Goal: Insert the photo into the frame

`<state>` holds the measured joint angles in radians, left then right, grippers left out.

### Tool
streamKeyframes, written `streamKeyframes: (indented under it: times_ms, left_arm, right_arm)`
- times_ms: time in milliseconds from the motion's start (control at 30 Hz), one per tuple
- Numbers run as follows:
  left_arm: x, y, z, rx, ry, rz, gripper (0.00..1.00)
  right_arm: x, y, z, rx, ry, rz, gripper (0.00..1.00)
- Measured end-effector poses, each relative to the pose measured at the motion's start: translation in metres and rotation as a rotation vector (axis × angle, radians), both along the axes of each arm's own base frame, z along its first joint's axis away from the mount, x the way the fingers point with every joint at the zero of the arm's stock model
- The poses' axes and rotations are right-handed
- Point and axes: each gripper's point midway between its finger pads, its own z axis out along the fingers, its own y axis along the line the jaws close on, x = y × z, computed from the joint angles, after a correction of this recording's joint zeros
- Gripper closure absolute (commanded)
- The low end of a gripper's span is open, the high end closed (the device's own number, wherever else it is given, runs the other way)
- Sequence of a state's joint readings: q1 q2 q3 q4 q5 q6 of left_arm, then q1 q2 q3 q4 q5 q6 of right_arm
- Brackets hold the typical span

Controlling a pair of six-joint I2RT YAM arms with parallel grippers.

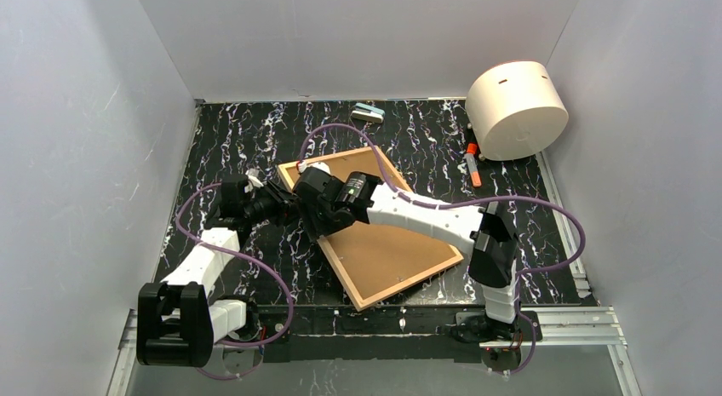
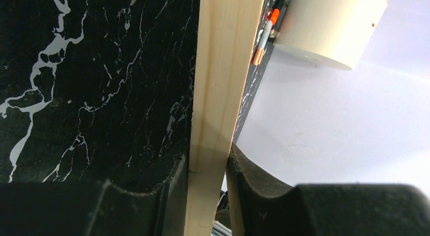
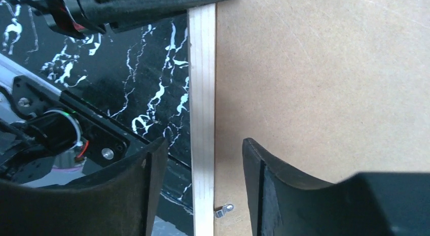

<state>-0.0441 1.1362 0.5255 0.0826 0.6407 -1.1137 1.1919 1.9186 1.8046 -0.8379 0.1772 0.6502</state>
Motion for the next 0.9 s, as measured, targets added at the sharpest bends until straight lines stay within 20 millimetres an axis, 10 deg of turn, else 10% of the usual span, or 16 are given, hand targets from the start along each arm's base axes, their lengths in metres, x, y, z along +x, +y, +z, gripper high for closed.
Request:
streamKeyframes:
  times_ms: [433,633,900]
  left_arm:
    - [0.002,0.002,0.018,0.01,0.027,0.02,0.97]
    - [0.001,0.002,0.023,0.004,0.039,0.026,0.97]
    - [0.003,0.001,0.041,-0.016,0.013,0.039,0.9]
  right_arm:
    - [-0.019,0.007,0.013,-0.263,-0.401,0.069,0.24]
    - [-0.016,-0.003,-0.006,-0.467,-0.551,0.138,0.51]
    - [-0.002,-0.015,0.017,-0.522,-0.627,0.119,0.81]
